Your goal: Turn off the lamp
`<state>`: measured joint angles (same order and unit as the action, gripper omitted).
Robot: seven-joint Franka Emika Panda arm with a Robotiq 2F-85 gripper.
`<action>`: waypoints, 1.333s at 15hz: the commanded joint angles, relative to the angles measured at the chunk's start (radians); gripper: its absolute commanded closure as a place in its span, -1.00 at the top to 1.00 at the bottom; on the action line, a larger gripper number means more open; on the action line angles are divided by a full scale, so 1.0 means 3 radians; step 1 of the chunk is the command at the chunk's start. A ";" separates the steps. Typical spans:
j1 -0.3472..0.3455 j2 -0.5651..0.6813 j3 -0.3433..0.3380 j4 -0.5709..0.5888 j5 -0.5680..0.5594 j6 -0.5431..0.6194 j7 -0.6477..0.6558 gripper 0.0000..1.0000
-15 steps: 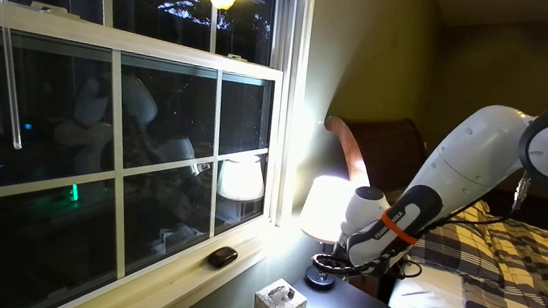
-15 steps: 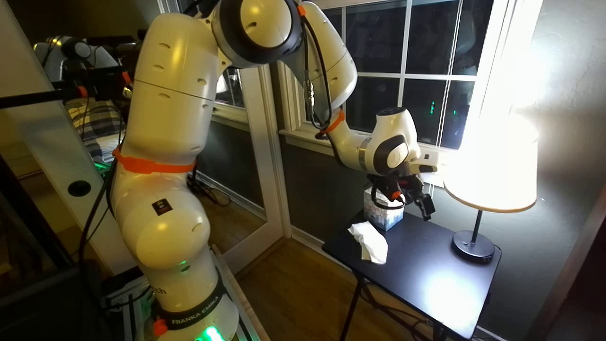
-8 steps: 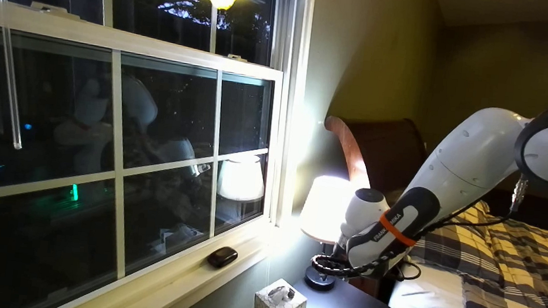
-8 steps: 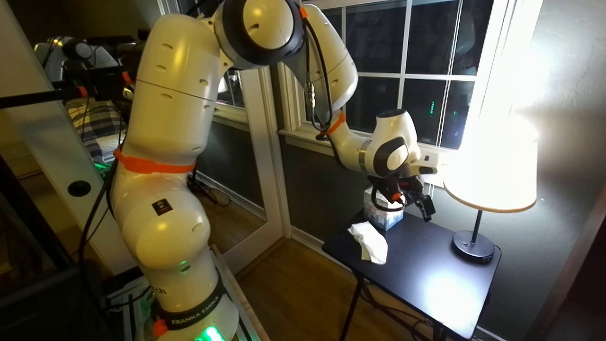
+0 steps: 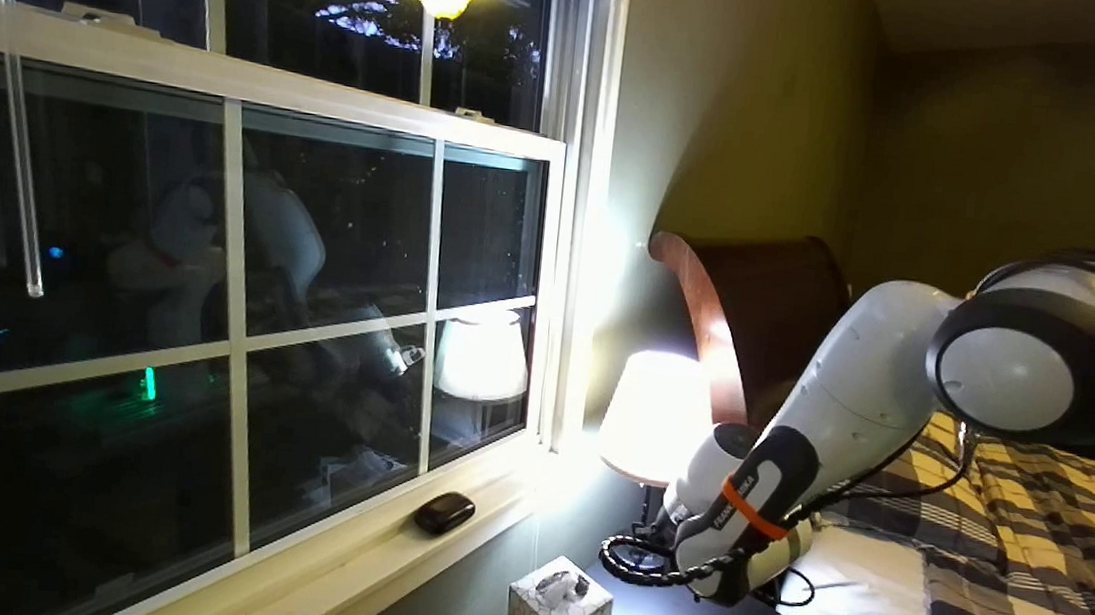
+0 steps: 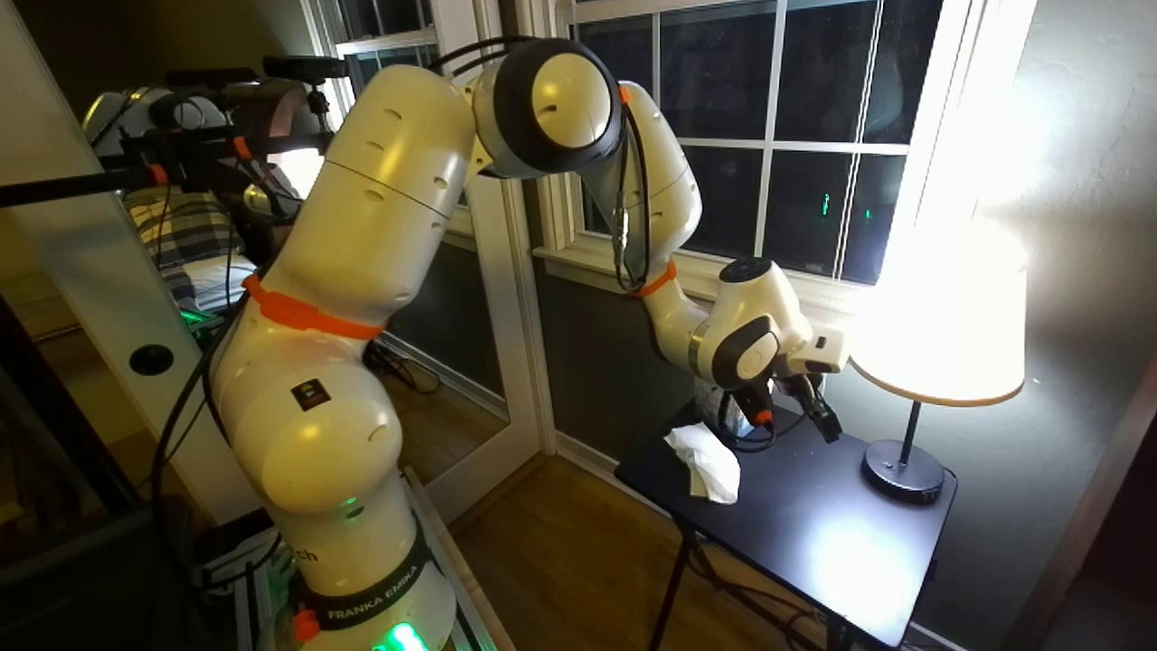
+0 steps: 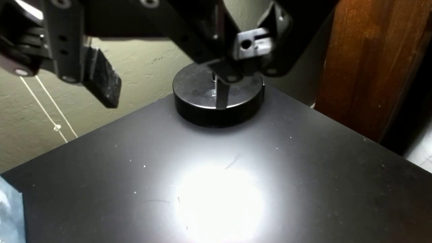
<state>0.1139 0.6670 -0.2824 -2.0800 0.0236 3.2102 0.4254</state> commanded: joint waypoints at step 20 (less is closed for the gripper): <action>0.0486 0.1802 -0.0749 0.1470 0.1508 0.0828 -0.0268 -1.00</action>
<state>0.2314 1.1371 -0.4633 -1.6965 0.4378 3.4585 0.3289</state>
